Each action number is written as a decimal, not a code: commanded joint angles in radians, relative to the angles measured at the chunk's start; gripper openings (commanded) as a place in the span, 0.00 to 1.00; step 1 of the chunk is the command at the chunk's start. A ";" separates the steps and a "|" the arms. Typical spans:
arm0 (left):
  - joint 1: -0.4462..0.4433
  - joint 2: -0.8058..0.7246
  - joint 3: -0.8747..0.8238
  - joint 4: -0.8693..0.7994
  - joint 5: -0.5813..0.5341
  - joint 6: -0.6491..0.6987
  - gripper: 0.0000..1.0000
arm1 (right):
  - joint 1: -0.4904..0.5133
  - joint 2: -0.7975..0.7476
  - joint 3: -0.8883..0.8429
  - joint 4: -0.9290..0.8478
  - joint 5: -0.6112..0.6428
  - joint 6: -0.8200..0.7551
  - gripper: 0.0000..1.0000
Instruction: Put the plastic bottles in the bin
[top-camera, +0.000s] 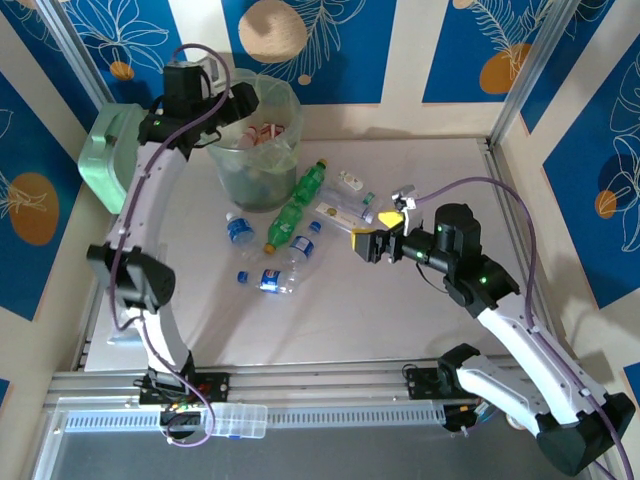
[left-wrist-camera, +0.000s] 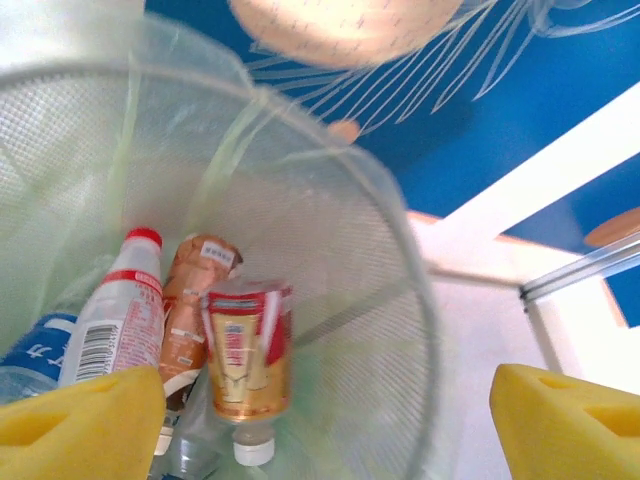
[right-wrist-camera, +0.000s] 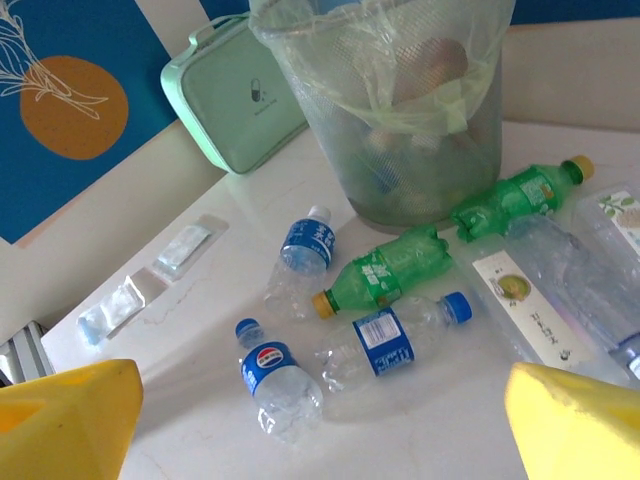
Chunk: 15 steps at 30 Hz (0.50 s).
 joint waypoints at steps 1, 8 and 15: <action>-0.067 -0.141 -0.098 0.060 -0.136 0.041 0.83 | -0.005 0.014 0.041 -0.098 0.015 0.027 0.91; -0.239 -0.398 -0.467 0.084 -0.253 -0.007 0.82 | -0.007 0.039 0.023 -0.144 0.109 0.138 0.87; -0.297 -0.594 -0.781 0.077 -0.196 -0.013 0.81 | -0.049 0.251 0.078 -0.213 0.077 0.215 0.87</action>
